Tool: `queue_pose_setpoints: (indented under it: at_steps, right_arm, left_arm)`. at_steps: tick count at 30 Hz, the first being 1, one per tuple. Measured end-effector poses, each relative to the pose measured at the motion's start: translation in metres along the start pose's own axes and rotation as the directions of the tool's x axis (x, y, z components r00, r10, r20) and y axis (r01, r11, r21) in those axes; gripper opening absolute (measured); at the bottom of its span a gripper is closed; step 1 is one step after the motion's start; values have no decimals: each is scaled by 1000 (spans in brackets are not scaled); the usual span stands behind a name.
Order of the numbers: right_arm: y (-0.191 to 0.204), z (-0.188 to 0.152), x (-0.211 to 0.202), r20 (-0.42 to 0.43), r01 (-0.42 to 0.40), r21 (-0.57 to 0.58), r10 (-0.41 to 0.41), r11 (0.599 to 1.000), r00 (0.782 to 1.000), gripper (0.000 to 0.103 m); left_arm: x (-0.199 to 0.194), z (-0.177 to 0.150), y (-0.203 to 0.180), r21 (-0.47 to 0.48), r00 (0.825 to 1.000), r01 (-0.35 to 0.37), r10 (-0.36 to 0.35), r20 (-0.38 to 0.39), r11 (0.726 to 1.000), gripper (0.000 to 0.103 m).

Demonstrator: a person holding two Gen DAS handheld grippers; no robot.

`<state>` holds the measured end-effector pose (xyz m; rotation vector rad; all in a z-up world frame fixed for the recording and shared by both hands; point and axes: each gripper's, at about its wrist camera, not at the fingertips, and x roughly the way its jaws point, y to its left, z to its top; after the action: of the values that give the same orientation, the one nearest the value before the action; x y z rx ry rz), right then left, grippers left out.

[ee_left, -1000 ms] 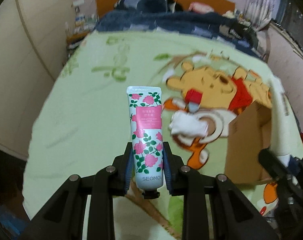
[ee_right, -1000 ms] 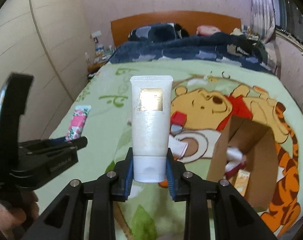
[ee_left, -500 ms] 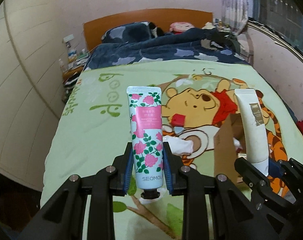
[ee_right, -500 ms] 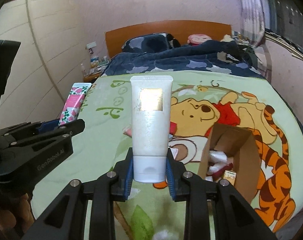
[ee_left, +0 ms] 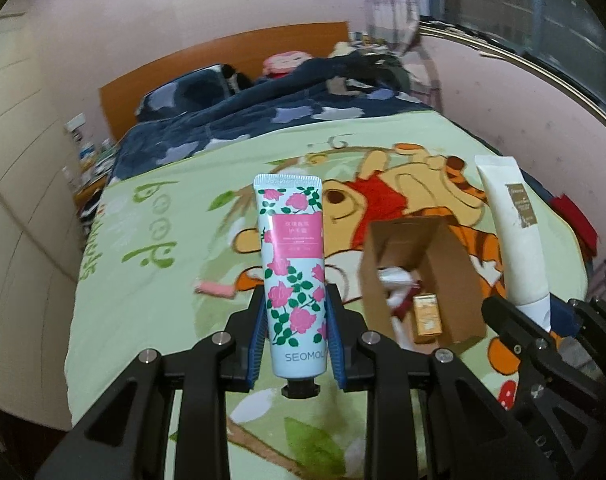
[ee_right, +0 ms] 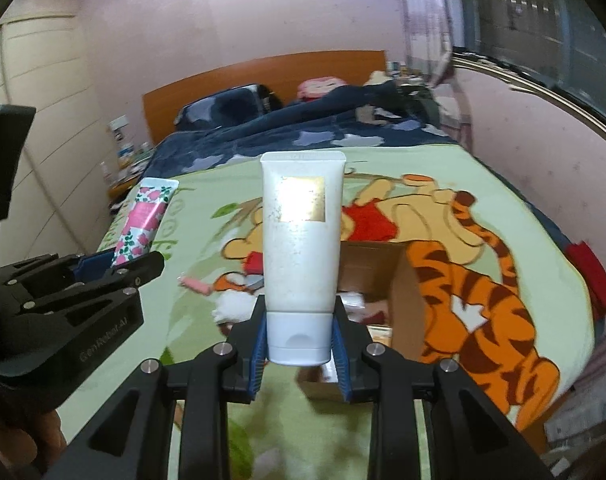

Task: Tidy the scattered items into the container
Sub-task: 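Lift both cream tubes and carry them over the cardboard box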

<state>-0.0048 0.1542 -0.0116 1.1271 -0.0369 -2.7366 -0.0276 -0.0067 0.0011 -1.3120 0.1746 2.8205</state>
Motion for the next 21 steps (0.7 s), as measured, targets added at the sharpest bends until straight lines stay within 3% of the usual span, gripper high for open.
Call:
queue_pose_setpoints:
  at_steps: [11,21]
  right_arm:
    - [-46,-8,-18,16,86,96,-88,992,996,28]
    - [-61,-14,-16,-2,105,128,-105,986,994,28]
  left_arm:
    - [9,13,-53,94,998,67,-68,3,993,28]
    - [18,14,-78,144,995,101,-99,-20,984,28]
